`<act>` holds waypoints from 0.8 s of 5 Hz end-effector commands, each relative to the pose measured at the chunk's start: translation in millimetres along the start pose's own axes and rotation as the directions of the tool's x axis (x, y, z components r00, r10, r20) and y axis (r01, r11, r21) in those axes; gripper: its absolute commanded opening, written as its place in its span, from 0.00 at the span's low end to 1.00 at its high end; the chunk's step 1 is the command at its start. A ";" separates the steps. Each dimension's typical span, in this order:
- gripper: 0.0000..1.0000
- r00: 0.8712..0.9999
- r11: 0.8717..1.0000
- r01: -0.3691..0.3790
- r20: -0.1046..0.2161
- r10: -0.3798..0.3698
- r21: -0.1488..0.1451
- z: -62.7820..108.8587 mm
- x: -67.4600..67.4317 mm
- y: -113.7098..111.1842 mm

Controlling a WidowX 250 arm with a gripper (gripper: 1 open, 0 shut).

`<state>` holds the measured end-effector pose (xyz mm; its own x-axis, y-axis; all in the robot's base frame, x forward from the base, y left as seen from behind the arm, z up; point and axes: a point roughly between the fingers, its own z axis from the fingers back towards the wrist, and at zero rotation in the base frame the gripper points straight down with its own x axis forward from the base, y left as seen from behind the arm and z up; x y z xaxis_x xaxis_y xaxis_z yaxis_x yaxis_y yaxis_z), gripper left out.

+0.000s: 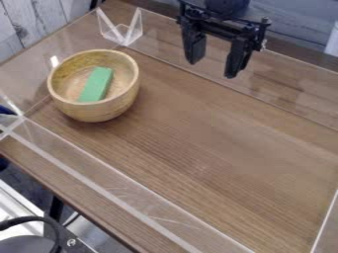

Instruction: Remove the green block from inside the brown bowl and put it on the table

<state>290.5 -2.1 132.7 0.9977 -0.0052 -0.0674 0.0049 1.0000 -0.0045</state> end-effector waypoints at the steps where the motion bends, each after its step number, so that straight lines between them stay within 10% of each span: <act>1: 1.00 1.000 1.000 -0.006 -0.018 0.006 0.006 -4.6 -4.5 10.4; 4: 1.00 0.996 0.996 -0.091 0.011 0.090 0.017 -5.8 -42.8 97.7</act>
<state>239.5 92.4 113.2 0.9881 0.0923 -0.1228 -0.0932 0.9956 -0.0015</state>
